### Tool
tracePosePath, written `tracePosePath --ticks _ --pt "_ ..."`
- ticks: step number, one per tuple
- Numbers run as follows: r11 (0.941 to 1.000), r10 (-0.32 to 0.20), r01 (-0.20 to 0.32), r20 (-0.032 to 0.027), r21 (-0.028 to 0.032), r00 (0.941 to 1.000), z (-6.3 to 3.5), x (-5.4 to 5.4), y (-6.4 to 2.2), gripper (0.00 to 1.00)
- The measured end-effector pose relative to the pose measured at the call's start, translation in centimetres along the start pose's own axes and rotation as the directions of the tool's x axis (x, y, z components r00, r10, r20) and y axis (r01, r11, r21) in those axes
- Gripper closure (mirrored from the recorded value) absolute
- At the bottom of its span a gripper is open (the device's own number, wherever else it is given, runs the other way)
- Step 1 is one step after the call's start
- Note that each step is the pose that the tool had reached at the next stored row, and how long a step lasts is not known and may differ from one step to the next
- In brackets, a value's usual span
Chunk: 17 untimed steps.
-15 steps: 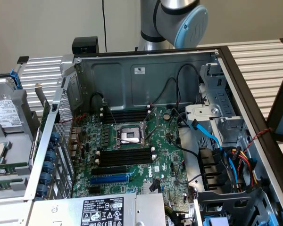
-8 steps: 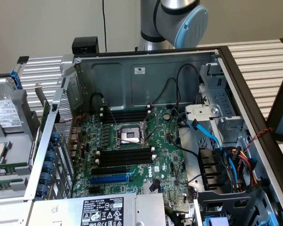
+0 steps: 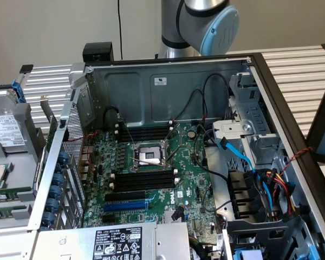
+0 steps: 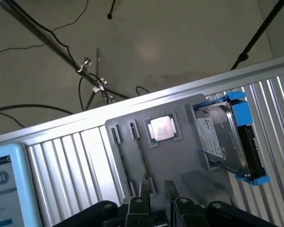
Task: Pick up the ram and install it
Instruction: 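Reach for the ram, then pick up the ram and move it above insertion slot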
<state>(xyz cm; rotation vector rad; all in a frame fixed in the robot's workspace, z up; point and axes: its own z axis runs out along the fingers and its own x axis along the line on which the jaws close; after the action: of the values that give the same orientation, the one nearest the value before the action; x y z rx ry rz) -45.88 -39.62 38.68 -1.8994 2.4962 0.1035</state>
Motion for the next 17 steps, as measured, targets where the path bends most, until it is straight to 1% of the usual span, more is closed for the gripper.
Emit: tracePosePath --ticks 15,17 --pt "1.0 -0.004 0.004 -0.0003 -0.0002 1.0 0.01 0.0 0.0 0.73" --pt "1.0 -0.004 0.004 0.0017 0.0066 1.0 0.19 0.02 0.07 0.73"
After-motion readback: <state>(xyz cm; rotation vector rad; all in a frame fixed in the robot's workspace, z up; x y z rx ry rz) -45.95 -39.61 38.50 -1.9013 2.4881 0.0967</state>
